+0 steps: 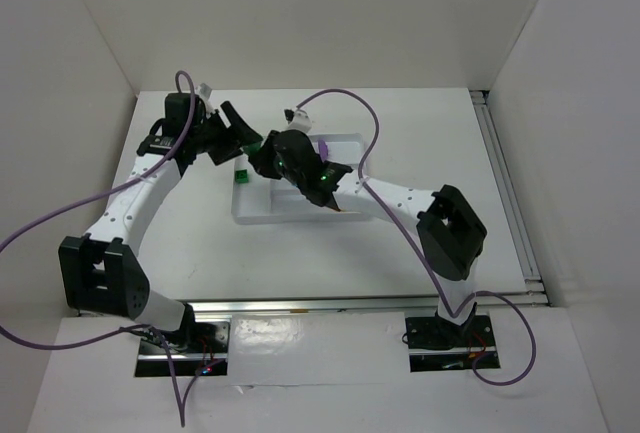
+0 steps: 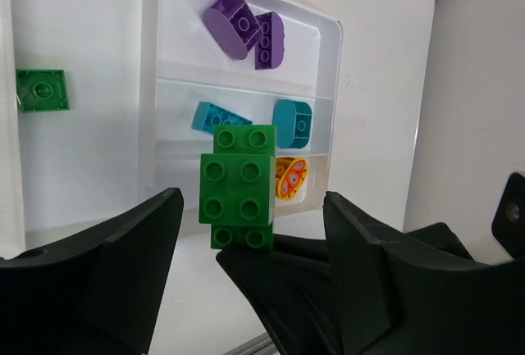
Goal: Sort the legos into containers by color
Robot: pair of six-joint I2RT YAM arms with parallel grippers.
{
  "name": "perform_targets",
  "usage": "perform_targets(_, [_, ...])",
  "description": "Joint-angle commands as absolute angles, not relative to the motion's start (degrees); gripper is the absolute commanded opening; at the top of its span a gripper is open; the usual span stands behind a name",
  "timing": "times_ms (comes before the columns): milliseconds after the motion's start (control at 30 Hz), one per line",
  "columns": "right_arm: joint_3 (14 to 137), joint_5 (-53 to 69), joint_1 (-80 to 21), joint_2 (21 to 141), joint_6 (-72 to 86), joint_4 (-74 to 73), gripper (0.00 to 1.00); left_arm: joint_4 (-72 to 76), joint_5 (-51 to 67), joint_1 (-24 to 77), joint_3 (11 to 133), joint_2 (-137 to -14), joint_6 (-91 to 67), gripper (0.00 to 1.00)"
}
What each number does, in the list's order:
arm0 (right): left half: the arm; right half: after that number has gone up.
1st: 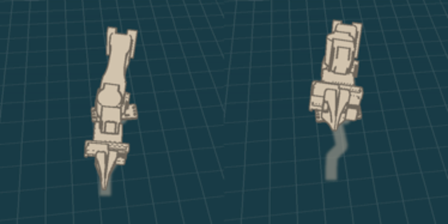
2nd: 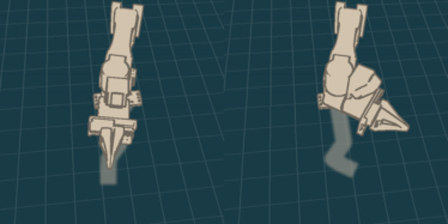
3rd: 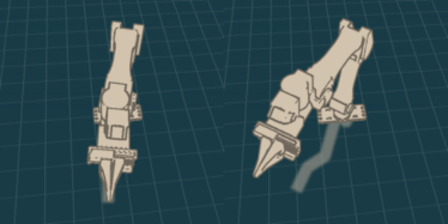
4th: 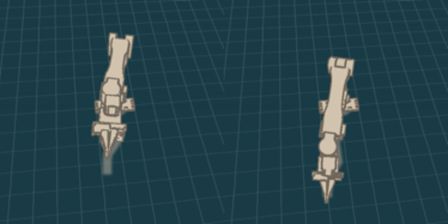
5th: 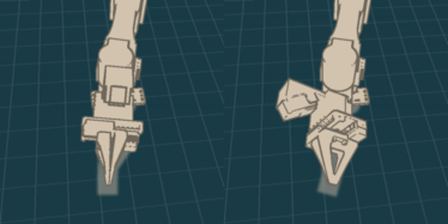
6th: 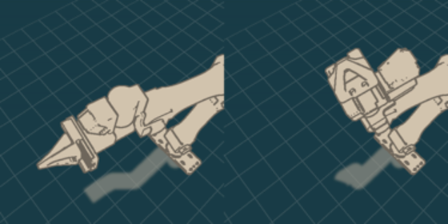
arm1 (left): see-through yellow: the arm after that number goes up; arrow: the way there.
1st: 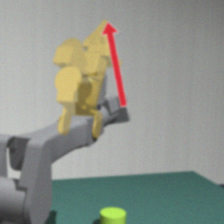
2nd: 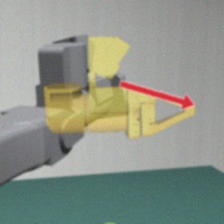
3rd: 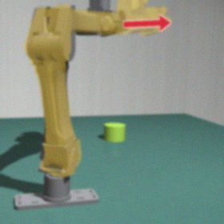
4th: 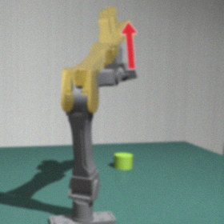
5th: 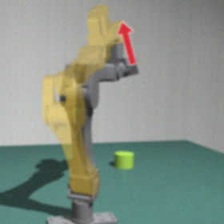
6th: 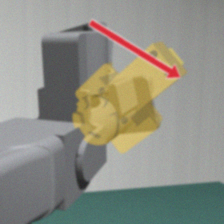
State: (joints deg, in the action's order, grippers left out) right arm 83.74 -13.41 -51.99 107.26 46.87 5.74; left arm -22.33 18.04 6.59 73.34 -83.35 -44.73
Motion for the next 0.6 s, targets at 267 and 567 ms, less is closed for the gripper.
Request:
perform_targets(267, [81.5,-16.1,-52.4,104.2,43.9,6.0,0.00,-21.4,20.6,6.9,72.6,-82.5,-43.2,0.74])
perform_targets(567, [80.9,-15.0,-52.4,103.7,43.3,8.3,0.00,-20.1,31.6,5.1,72.6,-87.3,-43.2,0.85])
